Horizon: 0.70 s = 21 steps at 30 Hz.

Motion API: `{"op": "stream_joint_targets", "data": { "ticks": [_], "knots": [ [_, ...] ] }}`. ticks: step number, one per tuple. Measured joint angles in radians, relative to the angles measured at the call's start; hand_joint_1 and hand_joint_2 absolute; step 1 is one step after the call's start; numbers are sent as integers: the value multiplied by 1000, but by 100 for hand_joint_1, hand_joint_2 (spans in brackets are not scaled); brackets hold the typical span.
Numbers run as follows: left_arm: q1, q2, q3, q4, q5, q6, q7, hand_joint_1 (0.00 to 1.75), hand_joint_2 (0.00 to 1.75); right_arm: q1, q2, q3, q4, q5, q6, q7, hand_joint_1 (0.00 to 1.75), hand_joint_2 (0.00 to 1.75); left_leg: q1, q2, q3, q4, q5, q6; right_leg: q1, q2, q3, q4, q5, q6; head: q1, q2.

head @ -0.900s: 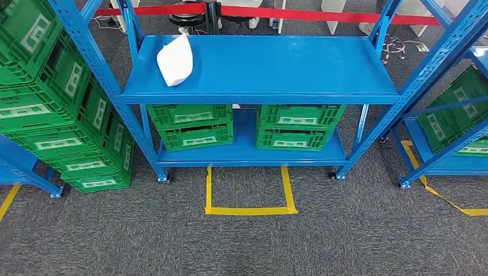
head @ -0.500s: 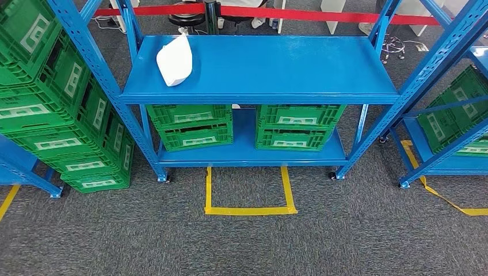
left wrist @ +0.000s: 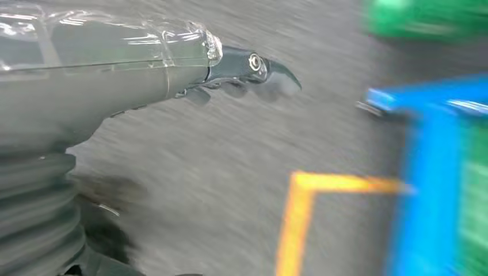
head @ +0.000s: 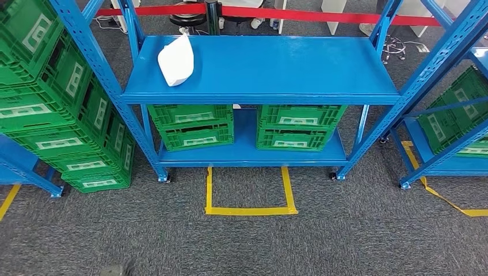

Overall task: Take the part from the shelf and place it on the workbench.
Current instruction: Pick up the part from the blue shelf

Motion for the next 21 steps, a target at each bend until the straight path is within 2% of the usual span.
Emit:
{"op": "stream_joint_targets", "data": {
  "ticks": [4, 8, 13, 21],
  "knots": [
    [-8, 26, 60, -251, -82, 133, 4, 0, 175, -1, 1, -1, 1, 4, 23, -15, 0, 175, 0, -1, 1, 0, 1, 0, 0, -1, 3, 0, 1, 1, 2, 0],
    [-15, 55, 82, -432, -100, 140, 2, 0, 0, -1, 2, -1, 2, 7, 33, -22, 0, 175, 0, -2, 1, 0, 1, 0, 0, -2, 3, 0, 1, 1, 2, 0],
    [-10, 68, 98, -609, -176, 60, 6, 0, 0, -1, 4, -1, 2, 11, 49, -25, 0, 175, 0, 1, 1, 0, 1, 0, 0, -1, 3, 0, 1, 1, 2, 0],
    [-10, 97, 91, -815, -260, 69, 48, 0, 0, -3, 14, 4, 3, 47, 62, -27, 0, 175, 0, 5, 1, 0, 1, 0, 0, 0, 3, 0, 1, 1, 2, 0]
  ]
}}
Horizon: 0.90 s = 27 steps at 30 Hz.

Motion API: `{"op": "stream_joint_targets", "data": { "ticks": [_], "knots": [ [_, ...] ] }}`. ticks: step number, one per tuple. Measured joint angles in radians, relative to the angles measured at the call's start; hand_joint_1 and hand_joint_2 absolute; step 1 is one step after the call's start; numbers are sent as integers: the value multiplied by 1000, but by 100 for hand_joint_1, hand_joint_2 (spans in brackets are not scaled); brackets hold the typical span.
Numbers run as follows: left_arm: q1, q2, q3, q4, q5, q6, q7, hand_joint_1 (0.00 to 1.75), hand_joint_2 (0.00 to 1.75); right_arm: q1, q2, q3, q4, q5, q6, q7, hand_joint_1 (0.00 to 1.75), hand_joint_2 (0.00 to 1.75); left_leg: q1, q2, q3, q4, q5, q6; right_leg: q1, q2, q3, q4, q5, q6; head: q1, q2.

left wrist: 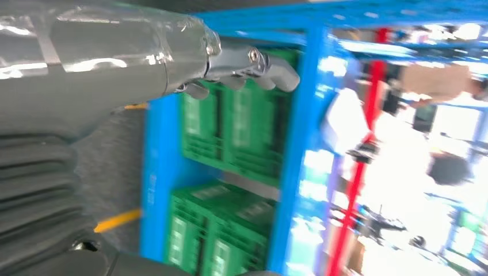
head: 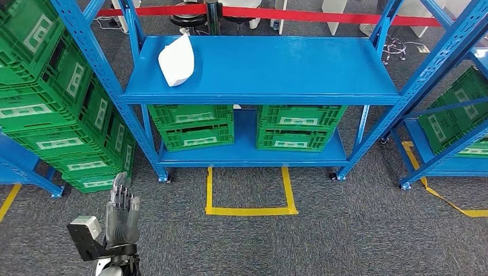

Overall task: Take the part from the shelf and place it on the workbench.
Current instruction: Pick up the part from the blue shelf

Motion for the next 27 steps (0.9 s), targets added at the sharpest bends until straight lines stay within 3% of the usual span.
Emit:
{"op": "stream_joint_targets", "data": {
  "ticks": [9, 21, 27],
  "knots": [
    [11, 13, -46, -119, -138, 60, 4, 0, 0, -2, 12, 5, 3, 21, 2, -4, 0, 175, 0, 4, 0, 0, 0, 0, 0, 2, 0, 0, 0, 0, 0, 0],
    [24, 21, -107, -182, -165, 90, 1, 0, 0, -21, 10, 14, 3, 52, -9, -47, 0, 175, 0, 7, 1, 0, -1, 0, 0, 4, -1, 0, 0, 0, 0, 0],
    [24, 23, -126, -198, -90, 30, -18, 0, 0, -15, 11, 21, 3, 28, -31, -68, 0, 175, 0, 4, 0, 0, -1, 0, 0, 4, -1, 0, 0, 0, 0, 0]
  ]
}}
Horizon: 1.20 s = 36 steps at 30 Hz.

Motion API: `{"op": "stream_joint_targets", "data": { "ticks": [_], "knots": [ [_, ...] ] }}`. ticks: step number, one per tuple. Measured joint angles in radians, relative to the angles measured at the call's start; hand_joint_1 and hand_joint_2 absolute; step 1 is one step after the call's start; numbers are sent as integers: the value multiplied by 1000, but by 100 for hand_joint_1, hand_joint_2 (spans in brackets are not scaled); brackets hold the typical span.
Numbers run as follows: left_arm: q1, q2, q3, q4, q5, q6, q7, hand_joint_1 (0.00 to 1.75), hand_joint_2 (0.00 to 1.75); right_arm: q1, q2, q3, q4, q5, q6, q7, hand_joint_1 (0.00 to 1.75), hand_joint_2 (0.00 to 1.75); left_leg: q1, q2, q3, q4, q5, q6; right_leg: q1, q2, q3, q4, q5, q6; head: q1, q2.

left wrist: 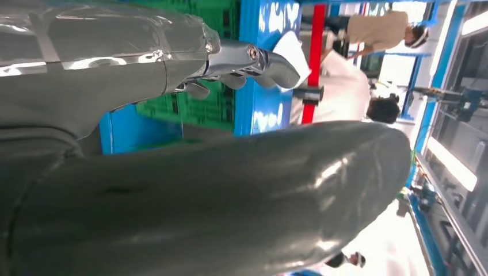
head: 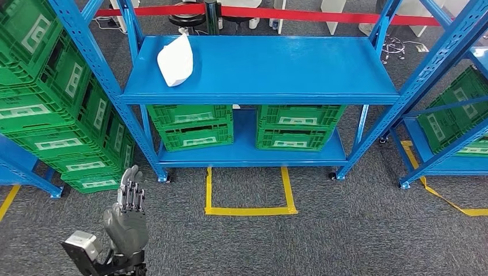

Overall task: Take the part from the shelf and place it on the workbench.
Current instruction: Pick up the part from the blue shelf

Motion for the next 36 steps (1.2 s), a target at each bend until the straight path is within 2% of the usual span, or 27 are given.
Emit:
{"op": "stream_joint_targets", "data": {
  "ticks": [12, 18, 26, 36],
  "knots": [
    [12, 13, -7, -52, 10, 30, -27, 0, 0, 2, 5, 0, 0, 13, -3, -6, 0, 175, 0, 0, 0, 0, 0, 0, 0, 0, 0, 0, 0, 0, 0, 0],
    [14, 14, -7, -69, 14, 45, -26, 0, 0, -18, 5, 16, -1, 66, -25, 18, 0, 175, 0, 1, 0, 0, 0, 0, 0, 0, 0, 0, 0, 0, 0, 0],
    [14, 25, -10, -107, -23, 105, 11, 0, 0, -37, 6, 32, -11, 74, -19, 56, 0, 175, 0, 1, 0, 0, 0, 0, 0, 0, 0, 0, 0, 0, 0, 0],
    [19, 41, -19, -130, -49, 111, 24, 0, 0, -31, 14, 33, -10, 72, 2, 75, 0, 175, -3, -1, 0, 1, -1, 1, -2, 0, 0, -1, 1, 1, 0, 0]
  ]
}}
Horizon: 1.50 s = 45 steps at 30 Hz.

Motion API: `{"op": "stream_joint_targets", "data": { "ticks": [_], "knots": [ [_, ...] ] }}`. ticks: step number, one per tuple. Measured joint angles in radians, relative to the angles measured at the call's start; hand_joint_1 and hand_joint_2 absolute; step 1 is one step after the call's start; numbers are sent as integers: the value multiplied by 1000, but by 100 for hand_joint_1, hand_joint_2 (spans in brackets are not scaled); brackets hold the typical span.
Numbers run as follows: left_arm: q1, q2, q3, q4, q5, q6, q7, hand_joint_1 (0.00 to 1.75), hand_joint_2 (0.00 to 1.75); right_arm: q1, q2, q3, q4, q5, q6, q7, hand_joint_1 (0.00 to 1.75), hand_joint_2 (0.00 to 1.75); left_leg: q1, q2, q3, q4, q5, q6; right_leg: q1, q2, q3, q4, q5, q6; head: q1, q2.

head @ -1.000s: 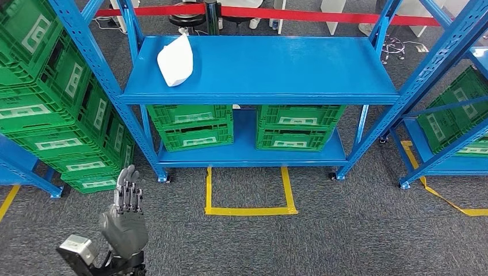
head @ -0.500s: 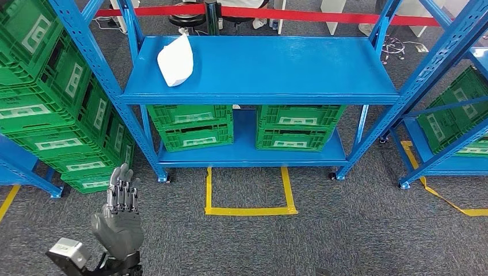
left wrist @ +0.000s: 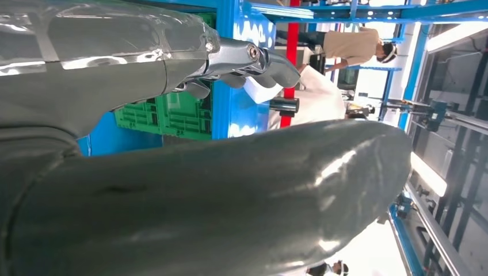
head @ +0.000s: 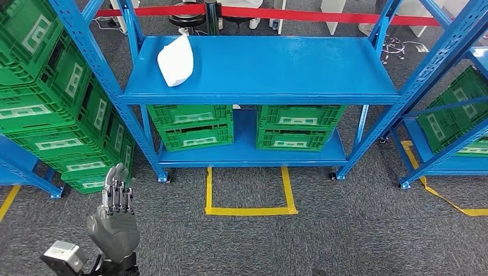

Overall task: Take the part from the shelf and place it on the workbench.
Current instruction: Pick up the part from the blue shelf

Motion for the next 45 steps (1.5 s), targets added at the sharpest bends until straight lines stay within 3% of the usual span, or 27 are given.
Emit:
{"op": "stream_joint_targets", "data": {
  "ticks": [6, 9, 11, 13, 15, 16, 17, 18, 20, 21, 23, 26, 27, 28, 30, 31, 32, 33, 35, 36, 37, 39, 41, 43, 45],
  "knots": [
    [-1, 4, -4, 0, 1, 0, 5, 0, 0, 1, 4, 0, 1, 0, 2, 0, 0, 175, -6, -2, 0, 1, -2, 6, -6, 0, 0, -1, 1, 6, 0, 0],
    [-1, 6, -4, 0, 1, 0, 5, 0, 0, 1, 5, 0, 1, 0, 2, 0, 0, 175, -11, -3, -1, 1, -2, 13, -10, 0, 1, -5, 3, 13, -2, 0],
    [-1, 6, -5, -2, 0, 0, 6, 0, 0, 1, 5, 0, 1, 0, 2, 0, 0, 175, -5, -3, 2, -7, 3, 21, -10, 0, -2, 2, -4, 20, -3, 0],
    [-1, 7, -6, -4, -5, 0, 6, 0, 0, 2, 5, 0, 1, 1, 2, 5, 0, 175, 1, -1, 8, -15, 5, 29, -9, 0, -34, 73, -44, 25, 3, 0],
    [0, 8, -8, -5, -12, 0, 6, 0, 0, 8, 5, 0, 2, 0, 2, 22, 0, 175, 1, -2, 10, -16, 2, 33, -8, 0, -106, 214, -99, 27, 9, 0],
    [0, 8, -9, -5, -14, 0, 8, 0, 0, 12, 4, 0, 2, 0, 2, 35, 0, 175, 0, -3, 13, -16, -1, 34, -8, 0, -139, 269, -111, 27, 11, 0],
    [1, 9, -11, -5, -15, 0, 9, 0, 0, 17, 4, 0, 2, 0, 1, 46, 0, 175, -1, -5, 17, -16, -5, 34, -8, 0, -157, 292, -103, 25, 12, 0],
    [1, 9, -13, -5, -18, 0, 11, 0, 0, 21, 4, 0, 3, -1, 0, 56, 0, 175, -2, -8, 24, -16, -11, 32, -7, 0, -156, 272, -73, 22, 15, 0],
    [1, 10, -17, -5, -24, 0, 12, 0, 0, 26, 4, 0, 4, -2, -1, 71, 0, 175, -2, -9, 42, -16, -25, 26, -4, -2, -112, 152, 9, 9, 20, 0],
    [1, 10, -18, -5, -28, 0, 13, 0, 0, 28, 4, 0, 4, -2, -1, 76, 0, 175, -3, -9, 49, -16, -33, 21, -1, -3, -86, 92, 33, 2, 21, 0],
    [2, 11, -20, -5, -31, 0, 14, 0, 0, 29, 4, 0, 5, -2, -1, 82, 0, 175, -3, -6, 53, -19, -44, 10, 6, -7, -59, 36, 29, -10, 22, 0],
    [2, 12, -23, -7, -33, 0, 14, 0, 0, 33, 4, 0, 6, -2, -2, 85, 0, 175, 0, -2, 64, -16, -58, -9, 6, -3, -37, 11, 14, -25, 20, 0],
    [2, 12, -24, -8, -33, 0, 14, 0, 0, 33, 5, 0, 7, -2, -3, 85, 0, 175, 2, -2, 55, 9, -69, -15, 4, -2, -25, 3, 12, -30, 17, 0],
    [2, 14, -25, -9, -31, 0, 14, 0, 0, 33, 5, 0, 7, -1, -3, 85, 0, 175, 4, -3, 30, 57, -86, -21, 2, -1, -12, -4, 8, -34, 12, 0],
    [5, 16, -26, -8, -28, 1, 14, 0, 0, 32, 5, 0, 7, 0, -4, 86, 0, 175, 9, -6, -64, 195, -123, -29, 1, 0, 10, -9, -8, -38, 1, 0],
    [7, 18, -27, -7, -26, 1, 14, 0, 0, 33, 5, 0, 8, 0, -4, 87, 0, 175, 12, -6, -112, 248, -125, -32, 0, 1, 22, -9, -19, -37, -2, 0],
    [10, 19, -28, -6, -25, 1, 14, 0, 0, 35, 5, 0, 8, 0, -5, 88, 0, 175, 14, -5, -145, 268, -106, -35, -2, 3, 38, -9, -31, -34, -5, 0],
    [12, 21, -29, -5, -25, 2, 13, 0, 0, 36, 5, 0, 9, 0, -5, 89, 0, 175, 17, -5, -159, 252, -63, -38, -5, 6, 57, -9, -45, -31, -6, 0],
    [18, 22, -30, -4, -26, 3, 12, 0, 0, 36, 5, 0, 11, 0, -6, 92, 0, 175, 18, -2, -140, 146, 45, -43, -15, 12, 101, -17, -73, -20, -6, 0],
    [21, 23, -31, -3, -27, 3, 11, 0, 0, 34, 5, 0, 11, 0, -6, 93, 0, 175, 13, 1, -119, 91, 77, -42, -19, 16, 121, -25, -84, -12, -9, 0],
    [23, 23, -31, -3, -28, 4, 11, 0, 0, 32, 6, 0, 12, 0, -6, 94, 0, 175, 8, 4, -99, 52, 86, -36, -22, 19, 138, -38, -92, -3, -13, 0],
    [26, 24, -33, -6, -31, 4, 9, 0, 0, 28, 8, 0, 11, 0, -5, 97, 0, 175, -1, 6, -71, 11, 65, -13, -23, 20, 169, -56, -88, 14, -21, 0],
    [29, 23, -35, -9, -33, 4, 6, 0, 0, 28, 9, 0, 11, 0, -5, 100, 0, 175, 4, 0, -43, -13, 54, 11, -23, 14, 187, -47, -82, 23, -21, 0],
    [31, 22, -38, -10, -35, 4, 5, 0, 0, 25, 9, 0, 11, 0, -5, 102, 0, 175, 9, -3, -18, -23, 50, 22, -21, 8, 147, 34, -113, 27, -14, -1],
    [35, 22, -41, -10, -37, 4, 5, 0, 0, 25, 9, 0, 11, -1, -5, 104, 0, 175, 10, -6, -8, -23, 39, 25, -19, 6, 51, 174, -172, 32, -5, 0]
  ]
}}
